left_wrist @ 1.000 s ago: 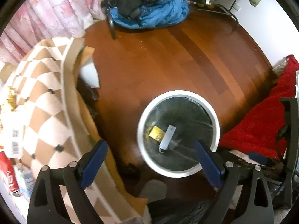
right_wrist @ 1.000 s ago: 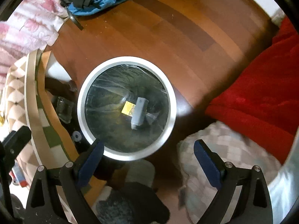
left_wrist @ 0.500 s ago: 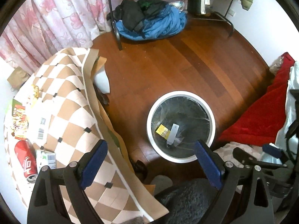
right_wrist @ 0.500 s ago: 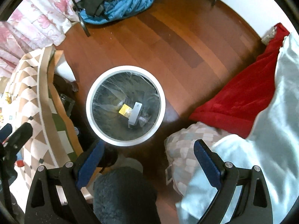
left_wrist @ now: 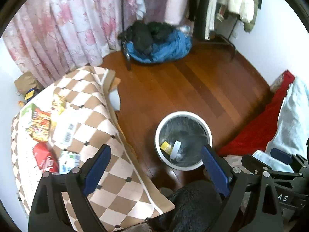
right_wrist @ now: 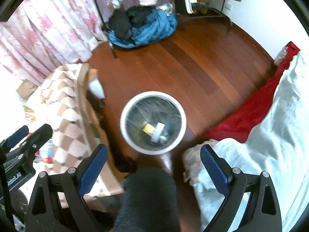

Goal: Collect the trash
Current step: 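Move both open tools back over the table toward the remaining items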

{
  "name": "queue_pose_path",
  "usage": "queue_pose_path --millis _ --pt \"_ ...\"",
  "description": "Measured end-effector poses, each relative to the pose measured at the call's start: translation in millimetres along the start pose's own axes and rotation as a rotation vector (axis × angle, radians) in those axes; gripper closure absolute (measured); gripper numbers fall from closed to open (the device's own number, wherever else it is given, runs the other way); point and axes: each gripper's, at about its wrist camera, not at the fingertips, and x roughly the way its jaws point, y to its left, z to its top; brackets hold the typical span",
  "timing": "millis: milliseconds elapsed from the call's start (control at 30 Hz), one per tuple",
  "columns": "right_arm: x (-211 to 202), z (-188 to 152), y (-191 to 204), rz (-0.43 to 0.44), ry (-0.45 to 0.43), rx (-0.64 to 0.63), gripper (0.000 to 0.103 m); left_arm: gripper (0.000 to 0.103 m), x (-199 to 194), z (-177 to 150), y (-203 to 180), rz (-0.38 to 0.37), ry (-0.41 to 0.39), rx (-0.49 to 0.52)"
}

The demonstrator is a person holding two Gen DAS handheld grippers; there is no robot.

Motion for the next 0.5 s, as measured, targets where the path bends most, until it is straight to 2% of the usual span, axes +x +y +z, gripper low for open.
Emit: queue_pose_path --millis 167,233,300,400,500 --pt "-30.6 2.0 45.0 0.117 -0.031 -0.045 0.005 0.008 -35.9 -0.4 43.7 0.000 -0.072 -0.091" --pt "-33.0 2.4 71.3 0.157 -0.027 -0.083 0.005 0.008 -45.6 -5.8 66.7 0.028 -0.088 -0.132" --pt "-27.4 1.6 100.3 0.196 -0.009 -0.126 0.005 0.008 -49.9 -15.2 96.6 0.074 -0.094 -0.180" --pt "-0.9 -2.8 148.6 0.256 0.055 -0.167 0.005 0.008 -45.7 -40.4 155.8 0.194 -0.068 -0.268" --pt "47.4 -15.1 204.2 0.307 0.150 -0.179 0.005 0.008 -33.6 -70.5 206.2 0.307 -0.020 -0.345"
